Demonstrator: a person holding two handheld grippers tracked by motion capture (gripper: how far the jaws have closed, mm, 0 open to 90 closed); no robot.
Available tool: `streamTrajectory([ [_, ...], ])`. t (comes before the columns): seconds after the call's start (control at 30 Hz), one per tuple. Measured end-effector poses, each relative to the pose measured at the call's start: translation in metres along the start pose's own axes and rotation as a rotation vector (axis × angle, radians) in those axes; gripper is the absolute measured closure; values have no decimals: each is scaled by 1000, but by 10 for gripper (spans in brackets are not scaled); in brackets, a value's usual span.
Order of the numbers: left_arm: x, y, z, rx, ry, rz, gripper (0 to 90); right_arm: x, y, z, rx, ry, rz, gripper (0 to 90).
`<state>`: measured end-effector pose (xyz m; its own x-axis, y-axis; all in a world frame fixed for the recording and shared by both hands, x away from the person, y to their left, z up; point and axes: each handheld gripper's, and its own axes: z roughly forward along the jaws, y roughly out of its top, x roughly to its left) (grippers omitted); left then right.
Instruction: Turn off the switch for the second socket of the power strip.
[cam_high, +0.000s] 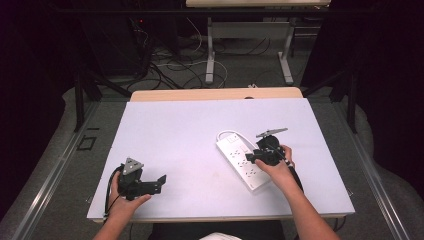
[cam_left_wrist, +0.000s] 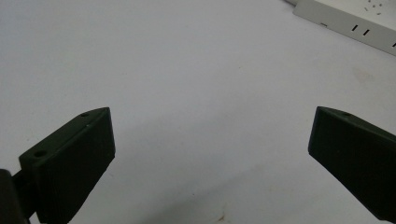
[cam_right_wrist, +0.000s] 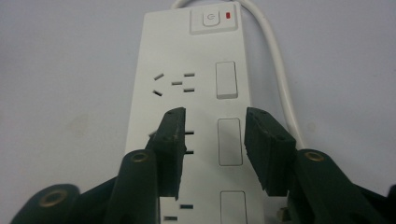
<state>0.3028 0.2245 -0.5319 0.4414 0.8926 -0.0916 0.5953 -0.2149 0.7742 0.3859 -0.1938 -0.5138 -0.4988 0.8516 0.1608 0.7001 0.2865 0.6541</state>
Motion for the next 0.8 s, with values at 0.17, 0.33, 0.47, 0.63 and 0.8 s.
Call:
streamTrajectory([
  [0.17, 0, 0, 0, 6, -4, 2, 3, 2, 0, 0, -11, 1, -3, 483],
  [0.33, 0, 0, 0, 3, 0, -3, 3, 4, 1, 0, -20, -3, -1, 427],
  [0.47, 0, 0, 1, 4, 0, 0, 3, 5, 2, -2, -25, -4, -4, 385],
  [0.63, 0, 0, 1, 4, -1, -3, 3, 9, 3, -1, -11, 10, -18, 360],
  [0.8, 0, 0, 1, 3, 3, 3, 3, 11, 4, -2, -10, 10, -28, 357],
])
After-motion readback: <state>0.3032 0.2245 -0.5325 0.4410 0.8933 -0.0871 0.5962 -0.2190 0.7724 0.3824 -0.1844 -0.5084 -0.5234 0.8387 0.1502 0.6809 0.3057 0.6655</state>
